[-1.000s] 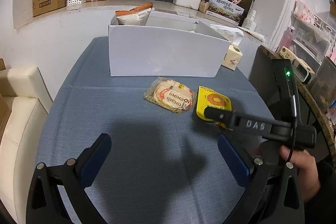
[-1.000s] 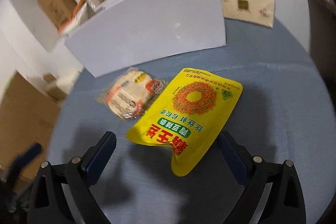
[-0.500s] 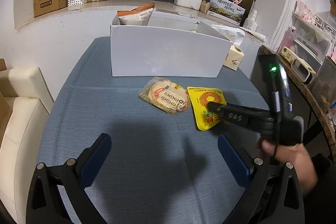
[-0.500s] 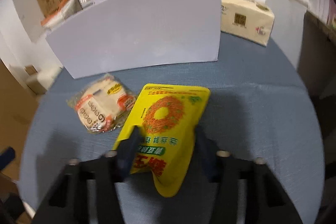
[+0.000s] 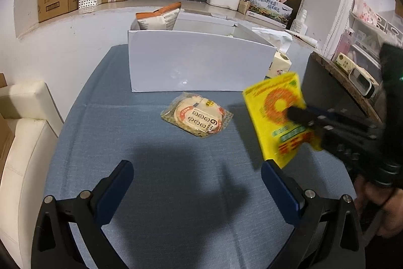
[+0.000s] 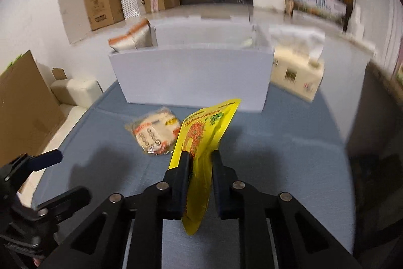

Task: Organize snacks

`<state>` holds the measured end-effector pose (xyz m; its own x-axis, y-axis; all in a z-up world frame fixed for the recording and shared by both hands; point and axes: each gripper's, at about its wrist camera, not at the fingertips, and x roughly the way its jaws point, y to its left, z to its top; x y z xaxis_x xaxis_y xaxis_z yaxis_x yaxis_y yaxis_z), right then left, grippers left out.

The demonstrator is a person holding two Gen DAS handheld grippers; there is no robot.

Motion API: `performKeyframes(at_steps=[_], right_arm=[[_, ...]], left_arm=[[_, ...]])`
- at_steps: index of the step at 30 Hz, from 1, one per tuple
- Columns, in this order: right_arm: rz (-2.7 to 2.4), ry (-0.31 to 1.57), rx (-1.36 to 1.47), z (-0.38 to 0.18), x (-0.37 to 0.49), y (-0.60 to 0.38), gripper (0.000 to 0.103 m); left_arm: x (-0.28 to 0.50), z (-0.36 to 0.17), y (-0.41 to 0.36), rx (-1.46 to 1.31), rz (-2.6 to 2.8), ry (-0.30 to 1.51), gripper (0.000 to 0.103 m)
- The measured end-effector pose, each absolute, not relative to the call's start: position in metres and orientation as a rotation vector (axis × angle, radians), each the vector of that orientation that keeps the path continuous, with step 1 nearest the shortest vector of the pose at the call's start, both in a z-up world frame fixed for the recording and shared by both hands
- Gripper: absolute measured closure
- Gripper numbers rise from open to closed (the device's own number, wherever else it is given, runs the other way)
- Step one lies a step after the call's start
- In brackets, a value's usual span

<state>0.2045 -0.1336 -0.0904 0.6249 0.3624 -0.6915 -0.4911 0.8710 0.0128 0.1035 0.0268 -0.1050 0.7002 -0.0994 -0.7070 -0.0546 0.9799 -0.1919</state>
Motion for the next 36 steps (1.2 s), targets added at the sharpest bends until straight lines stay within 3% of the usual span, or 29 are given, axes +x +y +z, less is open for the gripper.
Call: performKeyframes(at_steps=[10, 23, 25, 27, 36], right_arm=[[0.477, 0.722, -0.181, -0.075, 0.198, -0.161, 0.086], [0.479, 0.772, -0.125, -0.085, 0.21, -0.189, 0.086], [0.483, 0.783, -0.113, -0.089, 0.212, -0.189, 0.086], [0.486, 0.79, -0.103, -0.093, 0.214, -0.189, 0.086], [0.494, 0.794, -0.072, -0.095, 0.222, -0.19, 0.086]], left_arm=[[0.151, -0.121, 0.018, -0.152, -0.021, 0.822, 0.0], [0.255, -0.168, 0.012, 0.009, -0.145, 1.003, 0.001], [0.254, -0.168, 0.009, 0.042, -0.147, 0.997, 0.005], [0.25, -0.165, 0.01, 0.045, -0.147, 0.977, 0.022], [0.219, -0.121, 0.021, -0.026, -0.139, 0.878, 0.024]])
